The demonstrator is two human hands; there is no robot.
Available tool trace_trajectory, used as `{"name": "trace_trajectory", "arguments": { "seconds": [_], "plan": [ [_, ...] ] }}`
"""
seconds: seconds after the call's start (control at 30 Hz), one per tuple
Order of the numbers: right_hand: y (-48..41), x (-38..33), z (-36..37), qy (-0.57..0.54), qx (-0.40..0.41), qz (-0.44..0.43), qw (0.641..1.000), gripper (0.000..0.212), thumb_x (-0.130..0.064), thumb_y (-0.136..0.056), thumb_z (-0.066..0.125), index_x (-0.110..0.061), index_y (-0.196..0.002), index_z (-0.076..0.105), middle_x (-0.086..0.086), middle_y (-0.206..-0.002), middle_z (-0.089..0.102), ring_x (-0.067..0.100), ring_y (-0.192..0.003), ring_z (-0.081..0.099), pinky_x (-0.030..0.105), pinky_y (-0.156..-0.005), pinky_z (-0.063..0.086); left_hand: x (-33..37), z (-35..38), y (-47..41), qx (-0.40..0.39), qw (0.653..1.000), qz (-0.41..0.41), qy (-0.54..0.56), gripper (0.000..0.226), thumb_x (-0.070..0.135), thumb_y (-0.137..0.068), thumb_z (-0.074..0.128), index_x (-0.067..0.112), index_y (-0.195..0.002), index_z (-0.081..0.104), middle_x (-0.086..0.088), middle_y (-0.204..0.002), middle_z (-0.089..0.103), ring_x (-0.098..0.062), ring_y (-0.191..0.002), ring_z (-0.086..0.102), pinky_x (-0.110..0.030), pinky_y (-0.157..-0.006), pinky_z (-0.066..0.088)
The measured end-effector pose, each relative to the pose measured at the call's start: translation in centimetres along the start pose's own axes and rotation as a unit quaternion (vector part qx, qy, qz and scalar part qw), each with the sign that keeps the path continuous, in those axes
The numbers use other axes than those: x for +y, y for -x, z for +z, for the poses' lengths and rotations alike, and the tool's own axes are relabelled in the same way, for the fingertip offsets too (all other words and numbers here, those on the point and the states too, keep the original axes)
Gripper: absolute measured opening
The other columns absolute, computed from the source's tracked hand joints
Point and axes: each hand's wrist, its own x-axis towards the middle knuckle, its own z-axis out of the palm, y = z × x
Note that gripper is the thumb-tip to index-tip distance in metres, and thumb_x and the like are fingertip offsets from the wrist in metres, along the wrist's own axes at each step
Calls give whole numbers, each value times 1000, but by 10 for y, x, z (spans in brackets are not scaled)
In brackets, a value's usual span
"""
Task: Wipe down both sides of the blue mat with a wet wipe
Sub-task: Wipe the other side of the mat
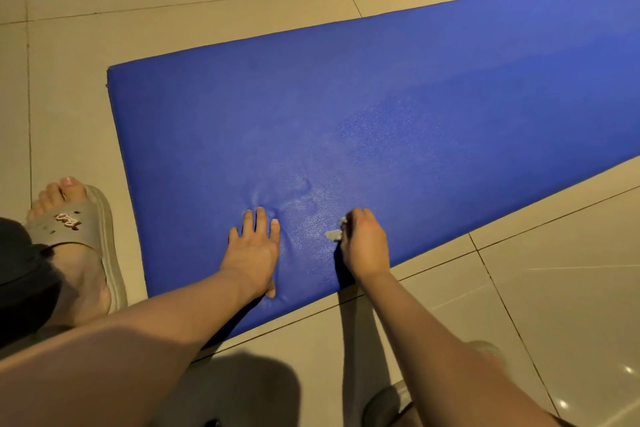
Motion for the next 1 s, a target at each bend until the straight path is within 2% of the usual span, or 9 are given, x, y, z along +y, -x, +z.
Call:
{"name": "trace_trajectory", "arguments": {
  "seconds": [0.07,0.17,0.3,0.4,0.5,0.6,0.7,0.87,1.0],
  "plan": [
    [13,-15,10,32,-24,-24,999,18,-25,-101,54,-9,-106,59,11,-110,56,32,-90,62,33,-70,41,0,0,-1,-3,1000,0,0,142,61,-63,86,6,-159,-3,-26,-163,-9,-46,-151,-1,-53,-115,27],
    [24,-18,12,54,-60,-83,993,30,-32,-95,61,-10,-116,56,10,-116,50,29,-92,59,36,-76,49,0,0,-1,-1,1000,0,-3,141,62,-63,86,6,-159,-2,-27,-163,-8,-46,-151,-1,-53,-116,27],
    [22,0,3,109,-96,-144,979,15,-18,-93,63,-10,-106,60,10,-107,55,33,-87,61,36,-66,45,1,-2,0,-3,1000,1,1,141,61,-63,86,6,-159,-1,-27,-163,-8,-46,-151,0,-53,-116,27],
    [14,12,-2,113,-44,-146,982,8,-20,-90,67,-13,-92,64,5,-98,52,26,-78,58,30,-57,37,0,-2,0,-3,1000,-2,1,141,61,-63,86,6,-159,-1,-26,-163,-8,-46,-151,0,-53,-116,28],
    [-16,28,-17,71,43,-39,996,9,-17,-90,64,-11,-84,65,6,-96,49,27,-79,53,32,-59,36,-1,0,1,1,1000,3,-1,140,63,-64,85,8,-159,-2,-25,-163,-8,-45,-152,0,-52,-116,28],
    [-44,56,-40,38,79,107,990,14,-20,-96,60,-8,-91,64,11,-102,60,32,-82,58,35,-65,40,-2,1,1,5,1000,4,0,139,64,-64,84,9,-159,-2,-25,-163,-9,-45,-152,0,-53,-116,27],
    [-39,51,-40,-36,112,153,981,12,-20,-98,59,-10,-95,55,6,-100,66,25,-78,53,32,-66,36,-2,1,0,2,1000,5,-4,139,64,-64,84,8,-159,-2,-25,-163,-9,-45,-152,0,-52,-116,27],
    [15,-16,17,-51,25,18,998,14,-25,-100,57,-12,-94,57,7,-93,65,31,-81,60,35,-63,39,0,-1,0,0,1000,3,-11,139,62,-65,84,7,-159,-2,-26,-163,-9,-46,-151,0,-53,-116,28],
    [21,-19,23,37,-13,-105,994,9,-19,-97,58,-14,-90,56,8,-91,62,33,-78,60,33,-60,34,0,-1,0,-2,1000,4,-16,139,64,-65,83,7,-159,-3,-26,-163,-9,-46,-151,0,-52,-116,29]
  ]
}}
